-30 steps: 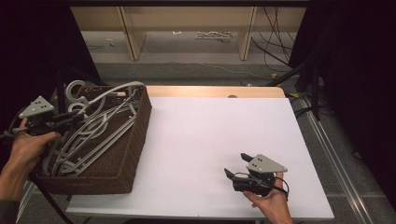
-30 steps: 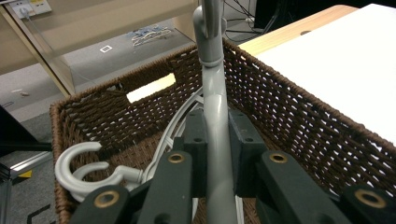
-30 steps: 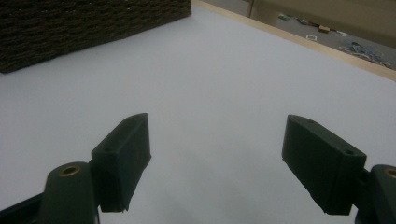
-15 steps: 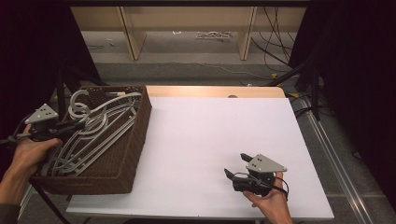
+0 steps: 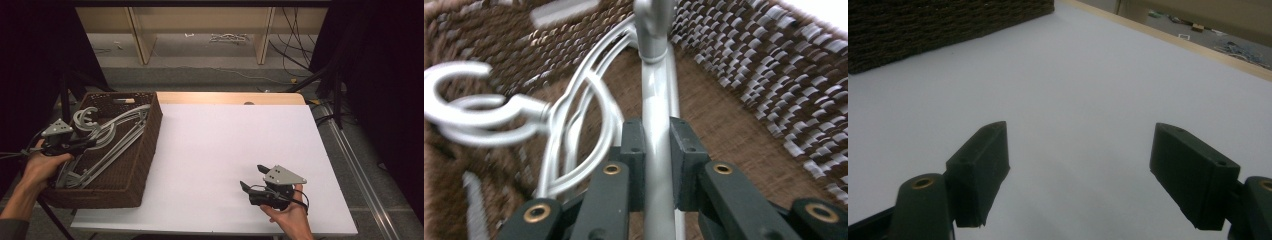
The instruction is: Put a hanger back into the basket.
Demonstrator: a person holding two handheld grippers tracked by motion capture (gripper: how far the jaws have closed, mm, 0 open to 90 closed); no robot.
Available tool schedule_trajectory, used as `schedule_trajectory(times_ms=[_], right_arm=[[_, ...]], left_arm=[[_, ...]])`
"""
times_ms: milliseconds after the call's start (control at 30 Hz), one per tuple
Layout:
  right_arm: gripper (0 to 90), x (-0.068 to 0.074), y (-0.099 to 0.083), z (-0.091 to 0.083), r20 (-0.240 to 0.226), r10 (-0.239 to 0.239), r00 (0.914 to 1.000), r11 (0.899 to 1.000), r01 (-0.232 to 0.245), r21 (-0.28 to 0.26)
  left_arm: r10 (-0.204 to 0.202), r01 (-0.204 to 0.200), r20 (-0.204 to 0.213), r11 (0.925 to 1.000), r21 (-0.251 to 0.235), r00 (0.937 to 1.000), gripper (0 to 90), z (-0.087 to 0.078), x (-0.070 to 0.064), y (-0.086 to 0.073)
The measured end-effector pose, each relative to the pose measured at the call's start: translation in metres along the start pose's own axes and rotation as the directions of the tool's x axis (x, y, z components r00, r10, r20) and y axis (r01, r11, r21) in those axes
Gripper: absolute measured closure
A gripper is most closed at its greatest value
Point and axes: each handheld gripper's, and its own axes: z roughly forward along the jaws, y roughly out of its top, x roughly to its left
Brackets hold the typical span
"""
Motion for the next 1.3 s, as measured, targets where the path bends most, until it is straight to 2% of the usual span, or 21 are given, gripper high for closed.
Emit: schedule_trajectory(times_ms=[33,100,167,200,233,267,300,367,400,433,467,500,533,600,633,667,1000,1100,1267,1300], right_arm=[[24.7,0.000,0.000,0.000,0.000,-0.001,1.0000,1.000,0.001,0.000],[24.7,0.000,0.000,0.000,0.000,-0.002,1.0000,1.000,0.002,0.001],[24.6,0.000,0.000,0.000,-0.001,0.000,1.0000,1.000,0.000,0.001],[24.7,0.000,0.000,0.000,-0.001,-0.001,1.0000,1.000,0.001,0.001],[24.7,0.000,0.000,0.000,0.001,-0.001,1.0000,1.000,0.001,0.000],[24.7,0.000,0.000,0.000,0.002,-0.001,1.0000,1.000,0.001,0.002],[24.7,0.000,0.000,0.000,-0.001,-0.002,1.0000,1.000,0.002,0.001],[24.7,0.000,0.000,0.000,-0.002,0.000,1.0000,1.000,0.000,0.000],[24.7,0.000,0.000,0.000,0.000,-0.003,1.0000,1.000,0.003,0.001],[24.7,0.000,0.000,0.000,0.000,-0.001,1.0000,1.000,0.001,0.003],[24.7,0.000,0.000,0.000,0.000,0.000,1.0000,1.000,0.000,0.002],[24.7,0.000,0.000,0.000,-0.001,0.000,1.0000,1.000,0.000,-0.001],[24.7,0.000,0.000,0.000,-0.001,-0.001,1.0000,1.000,0.001,-0.001],[24.7,0.000,0.000,0.000,-0.001,0.000,1.0000,1.000,0.000,0.001],[24.7,0.000,0.000,0.000,-0.001,0.001,1.0000,1.000,-0.001,0.001],[24.7,0.000,0.000,0.000,-0.001,-0.001,1.0000,1.000,0.001,-0.002],[24.7,0.000,0.000,0.000,-0.001,-0.002,1.0000,1.000,0.002,-0.001],[24.7,0.000,0.000,0.000,0.000,-0.002,1.0000,1.000,0.002,0.002],[24.7,0.000,0.000,0.000,0.000,-0.003,1.0000,1.000,0.003,0.002],[24.7,0.000,0.000,0.000,0.000,-0.002,1.0000,1.000,0.002,0.001]], left_arm=[[0.007,-0.007,-0.003,0.9999,0.012,1.0000,78.2,-0.001,0.003,0.000],[-0.011,0.011,-0.012,0.9999,0.008,0.9999,77.3,0.000,0.003,-0.001],[-0.002,0.004,-0.039,0.9989,0.046,0.9992,75.5,0.001,0.004,0.000],[0.028,-0.026,-0.036,0.9969,0.074,0.9989,74.5,0.000,0.006,0.000],[-0.023,0.025,-0.051,0.9985,0.049,0.9984,73.8,0.003,0.004,0.000],[0.014,-0.009,-0.057,0.9960,0.089,0.9983,73.1,0.002,0.007,0.001],[0.018,-0.012,-0.061,0.9949,0.100,0.9980,72.3,0.002,0.008,0.001],[0.011,-0.003,-0.076,0.9944,0.106,0.9971,70.9,0.004,0.008,0.001],[-0.037,0.043,-0.086,0.9965,0.071,0.9956,70.4,0.008,0.005,0.000],[0.015,-0.004,-0.090,0.9930,0.118,0.9958,70.3,0.006,0.008,0.001],[0.003,0.009,-0.099,0.9932,0.116,0.9951,69.7,0.006,0.007,0.001],[-0.025,0.033,-0.104,0.9963,0.079,0.9942,69.2,0.009,0.006,0.000],[0.005,0.006,-0.104,0.9945,0.104,0.9946,68.9,0.008,0.008,0.000],[-0.008,0.019,-0.109,0.9949,0.099,0.9940,68.5,0.008,0.008,0.000],[-0.049,0.057,-0.123,0.9962,0.065,0.9912,68.2,0.010,0.005,-0.001],[-0.005,0.018,-0.117,0.9943,0.105,0.9931,68.0,0.008,0.008,0.000],[-0.016,0.031,-0.156,0.9953,0.092,0.9876,65.5,0.011,0.006,-0.001],[-0.015,0.034,-0.172,0.9940,0.104,0.9849,64.2,0.011,0.008,-0.001],[-0.021,0.044,-0.215,0.9936,0.104,0.9764,62.0,0.014,0.007,-0.001],[-0.021,0.047,-0.233,0.9933,0.105,0.9722,61.5,0.014,0.007,-0.001]])
